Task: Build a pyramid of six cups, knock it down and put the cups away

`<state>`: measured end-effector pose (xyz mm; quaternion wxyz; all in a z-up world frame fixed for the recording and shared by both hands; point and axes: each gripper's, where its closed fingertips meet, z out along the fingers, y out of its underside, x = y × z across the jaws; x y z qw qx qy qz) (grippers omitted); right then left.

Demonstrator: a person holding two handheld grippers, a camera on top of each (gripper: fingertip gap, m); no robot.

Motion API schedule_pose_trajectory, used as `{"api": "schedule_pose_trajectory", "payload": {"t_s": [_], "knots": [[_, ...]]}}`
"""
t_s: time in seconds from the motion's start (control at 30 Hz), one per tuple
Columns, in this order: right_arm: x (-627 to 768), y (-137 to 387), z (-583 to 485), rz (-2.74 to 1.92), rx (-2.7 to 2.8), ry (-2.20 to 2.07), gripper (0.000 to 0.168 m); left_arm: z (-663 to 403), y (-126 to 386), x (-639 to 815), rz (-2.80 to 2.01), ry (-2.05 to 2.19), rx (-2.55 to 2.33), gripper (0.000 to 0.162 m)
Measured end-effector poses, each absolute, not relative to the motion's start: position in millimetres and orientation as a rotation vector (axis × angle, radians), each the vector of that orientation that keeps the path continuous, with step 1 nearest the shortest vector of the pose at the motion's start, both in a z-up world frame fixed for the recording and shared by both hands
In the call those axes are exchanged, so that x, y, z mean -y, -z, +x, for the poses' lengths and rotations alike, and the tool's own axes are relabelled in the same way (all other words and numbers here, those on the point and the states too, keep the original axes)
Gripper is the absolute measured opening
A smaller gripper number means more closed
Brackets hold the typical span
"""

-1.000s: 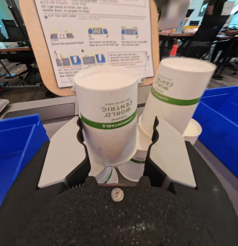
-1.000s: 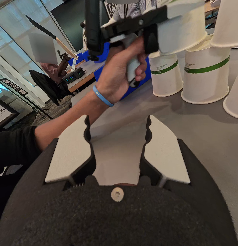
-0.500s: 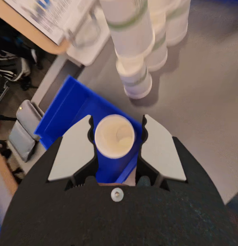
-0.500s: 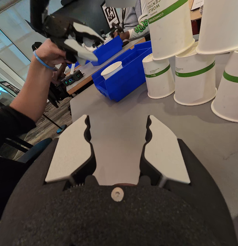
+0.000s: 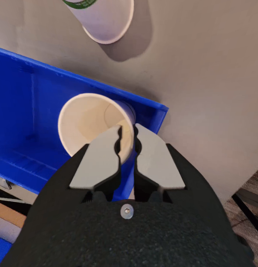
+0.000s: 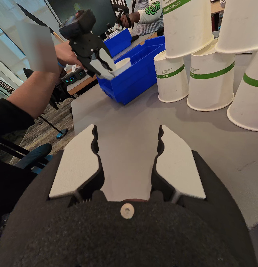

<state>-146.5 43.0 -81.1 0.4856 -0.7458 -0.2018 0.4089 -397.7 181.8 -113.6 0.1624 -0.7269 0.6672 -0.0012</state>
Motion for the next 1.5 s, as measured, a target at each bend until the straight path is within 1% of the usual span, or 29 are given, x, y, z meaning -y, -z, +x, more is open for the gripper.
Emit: {"api": "schedule_pose_trajectory", "payload": {"t_s": [0.03, 0.2, 0.33, 0.5, 0.63, 0.87, 0.93, 0.97, 1.0, 1.1, 1.13, 1.2, 1.23, 1.27, 1.3, 1.4, 1.5], "knots": [[-43, 81, -146, -1.815, 0.491, -0.992, 0.079, -397, 111, -183, -2.077, 0.032, -1.882, 0.003], [-43, 83, -143, -1.812, 0.477, -1.005, 0.078, -405, 87, -195, -2.057, 0.119, -1.675, 0.000], [-44, 83, -143, -1.809, 0.467, -1.021, 0.077, -401, 47, -194, -1.958, 0.313, -1.418, 0.000], [-42, 76, -146, -1.779, 0.491, -1.015, 0.078, -356, -19, -148, -1.655, 0.796, -1.205, 0.000], [-37, 57, -149, -1.680, 0.543, -1.008, 0.082, -303, -48, -91, -1.449, 1.227, -1.144, 0.000], [-28, 23, -165, -1.530, 0.660, -0.987, 0.098, -224, -27, -24, -1.348, 1.625, -1.199, 0.000], [-25, 21, -170, -1.522, 0.705, -1.002, 0.097, -213, -14, -13, -1.355, 1.664, -1.252, 0.000], [-26, 21, -170, -1.527, 0.715, -0.998, 0.093, -209, -10, -9, -1.352, 1.680, -1.266, 0.000], [-27, 24, -168, -1.545, 0.721, -0.980, 0.083, -207, -7, -6, -1.347, 1.701, -1.271, 0.000], [-33, 31, -162, -1.583, 0.694, -0.961, 0.081, -203, 1, -10, -1.396, 1.659, -1.275, 0.001], [-36, 32, -160, -1.598, 0.666, -0.961, 0.081, -202, 4, -14, -1.417, 1.610, -1.282, 0.012], [-43, 36, -156, -1.644, 0.607, -0.993, 0.081, -205, 9, -26, -1.477, 1.440, -1.305, 0.065], [-45, 37, -155, -1.656, 0.575, -1.016, 0.081, -208, 12, -36, -1.506, 1.293, -1.321, 0.080], [-48, 39, -153, -1.671, 0.544, -1.027, 0.081, -213, 14, -47, -1.521, 1.096, -1.348, 0.091], [-50, 42, -152, -1.688, 0.525, -1.027, 0.081, -218, 15, -56, -1.513, 0.882, -1.379, 0.099], [-57, 50, -152, -1.751, 0.482, -0.996, 0.081, -222, 17, -68, -1.425, 0.295, -1.537, 0.096], [-61, 55, -154, -1.794, 0.446, -0.987, 0.081, -209, 29, -66, -1.329, -0.067, -1.715, 0.099]]}}
